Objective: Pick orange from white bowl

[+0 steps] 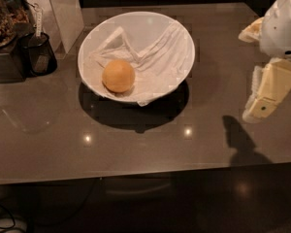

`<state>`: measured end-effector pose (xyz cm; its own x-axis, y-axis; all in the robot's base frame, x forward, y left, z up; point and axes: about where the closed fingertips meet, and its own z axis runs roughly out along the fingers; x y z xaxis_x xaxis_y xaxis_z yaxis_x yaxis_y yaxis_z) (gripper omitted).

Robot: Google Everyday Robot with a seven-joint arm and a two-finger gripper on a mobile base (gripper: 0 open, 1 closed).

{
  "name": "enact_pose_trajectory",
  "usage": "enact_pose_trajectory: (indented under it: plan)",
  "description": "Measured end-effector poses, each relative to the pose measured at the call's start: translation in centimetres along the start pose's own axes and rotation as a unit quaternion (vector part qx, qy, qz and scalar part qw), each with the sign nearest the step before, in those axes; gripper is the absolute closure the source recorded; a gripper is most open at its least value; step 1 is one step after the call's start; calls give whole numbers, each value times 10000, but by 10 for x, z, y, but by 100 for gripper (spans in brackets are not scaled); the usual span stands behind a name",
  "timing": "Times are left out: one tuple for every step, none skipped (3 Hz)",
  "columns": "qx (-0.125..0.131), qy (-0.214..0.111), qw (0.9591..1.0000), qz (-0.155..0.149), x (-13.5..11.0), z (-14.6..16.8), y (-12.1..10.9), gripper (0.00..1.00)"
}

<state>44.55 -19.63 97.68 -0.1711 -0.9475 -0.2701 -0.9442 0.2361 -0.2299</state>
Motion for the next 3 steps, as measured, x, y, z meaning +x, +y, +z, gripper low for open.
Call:
enact_pose_trajectory:
  plan:
    - [-290,-601,9971,-378,-48,9,-2,0]
    - [-631,-1006,9886,-921,-101,21,5,0]
    - [-632,-1008,9886,-921,-101,21,5,0]
